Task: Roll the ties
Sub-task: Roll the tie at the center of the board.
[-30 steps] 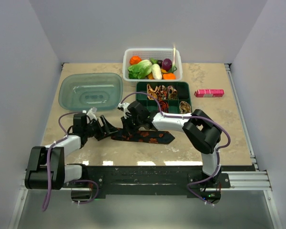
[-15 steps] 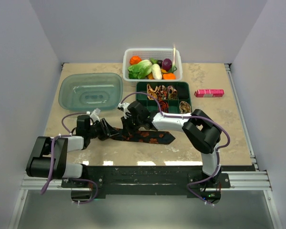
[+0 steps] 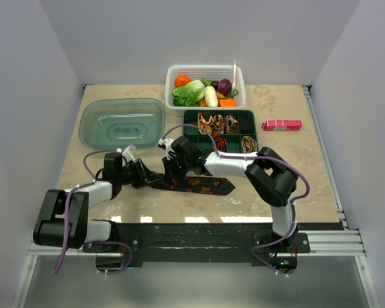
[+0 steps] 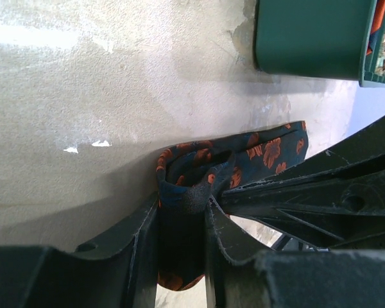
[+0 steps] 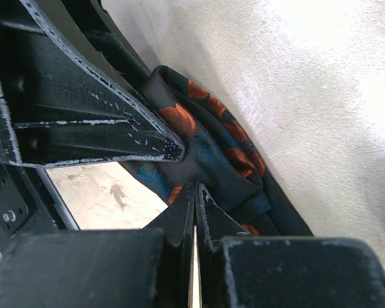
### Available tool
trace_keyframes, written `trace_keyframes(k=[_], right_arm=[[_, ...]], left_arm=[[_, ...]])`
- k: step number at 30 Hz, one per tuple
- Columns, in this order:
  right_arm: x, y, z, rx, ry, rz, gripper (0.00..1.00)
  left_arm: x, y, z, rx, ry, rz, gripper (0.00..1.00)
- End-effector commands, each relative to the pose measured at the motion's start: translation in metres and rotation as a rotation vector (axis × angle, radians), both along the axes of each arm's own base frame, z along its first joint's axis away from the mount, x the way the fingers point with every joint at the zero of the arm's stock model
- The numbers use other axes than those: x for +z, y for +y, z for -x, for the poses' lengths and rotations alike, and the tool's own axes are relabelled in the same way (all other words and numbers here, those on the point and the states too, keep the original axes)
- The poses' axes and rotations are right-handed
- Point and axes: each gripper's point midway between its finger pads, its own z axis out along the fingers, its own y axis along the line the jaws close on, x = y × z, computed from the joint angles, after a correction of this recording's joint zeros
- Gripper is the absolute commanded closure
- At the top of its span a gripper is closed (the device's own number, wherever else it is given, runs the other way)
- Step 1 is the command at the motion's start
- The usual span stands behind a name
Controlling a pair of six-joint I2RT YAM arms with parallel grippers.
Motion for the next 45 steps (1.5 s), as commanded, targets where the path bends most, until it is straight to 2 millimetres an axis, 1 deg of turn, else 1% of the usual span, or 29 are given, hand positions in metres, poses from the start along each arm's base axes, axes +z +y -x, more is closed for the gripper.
trace_keyframes(k=[1, 3, 5, 6, 7, 9, 10, 13, 17, 21, 22, 23, 28, 34, 39, 40, 42, 45], right_arm=[[-0.005, -0.012, 0.0, -0.02, -0.021, 0.06, 1.0], [0.003, -0.013, -0.004, -0.031, -0.037, 0.051, 1.0], [0.009, -0.014, -0.006, -0.038, -0.056, 0.038, 1.0], [0.019, -0.015, -0.008, -0.046, -0.071, 0.023, 1.0], [0.022, -0.016, -0.009, -0.053, -0.081, 0.026, 1.0], [0.03, -0.017, -0.012, -0.058, -0.097, 0.018, 1.0], [0.03, -0.017, -0.012, -0.059, -0.095, 0.023, 1.0], [0.031, -0.015, -0.013, -0.052, -0.095, 0.019, 1.0], [0.026, -0.012, -0.01, -0.043, -0.076, 0.016, 1.0], [0.024, -0.01, -0.01, -0.042, -0.069, 0.006, 1.0], [0.026, -0.008, -0.01, -0.044, -0.069, -0.004, 1.0], [0.025, -0.008, -0.009, -0.047, -0.064, -0.009, 1.0], [0.033, 0.004, -0.006, -0.028, -0.041, -0.076, 1.0], [0.037, 0.014, -0.007, -0.019, -0.026, -0.104, 1.0], [0.04, 0.027, -0.004, -0.002, 0.01, -0.169, 1.0], [0.036, 0.029, -0.003, -0.006, 0.027, -0.172, 1.0], [0.036, 0.033, -0.002, 0.003, 0.04, -0.184, 1.0], [0.029, 0.032, 0.0, 0.002, 0.057, -0.177, 1.0]], left_arm=[[0.02, 0.012, -0.02, 0.02, -0.052, -0.109, 1.0], [0.022, 0.018, -0.024, 0.027, -0.056, -0.153, 1.0], [0.023, 0.023, -0.023, 0.028, -0.004, -0.196, 1.0], [0.021, 0.028, -0.023, 0.028, 0.002, -0.237, 1.0], [0.025, 0.03, -0.023, 0.028, 0.016, -0.26, 1.0], [0.026, 0.035, -0.025, 0.041, 0.018, -0.328, 1.0], [0.031, 0.036, -0.025, 0.043, 0.02, -0.35, 1.0], [0.037, 0.038, -0.027, 0.05, 0.019, -0.436, 1.0], [0.039, 0.041, -0.027, 0.055, 0.022, -0.523, 1.0], [0.043, 0.048, -0.026, 0.073, 0.027, -0.609, 1.0], [0.044, 0.048, -0.025, 0.068, 0.027, -0.615, 1.0], [0.045, 0.053, -0.027, 0.089, 0.022, -0.654, 1.0], [0.053, 0.056, -0.026, 0.101, 0.01, -0.736, 1.0], [0.055, 0.055, -0.023, 0.105, 0.009, -0.884, 1.0], [0.054, 0.046, -0.022, 0.096, 0.005, -0.995, 1.0], [0.055, 0.044, -0.022, 0.095, 0.003, -1.007, 1.0], [0.055, 0.04, -0.022, 0.086, -0.004, -1.046, 1.0], [0.055, 0.035, -0.022, 0.08, -0.012, -1.074, 1.0]])
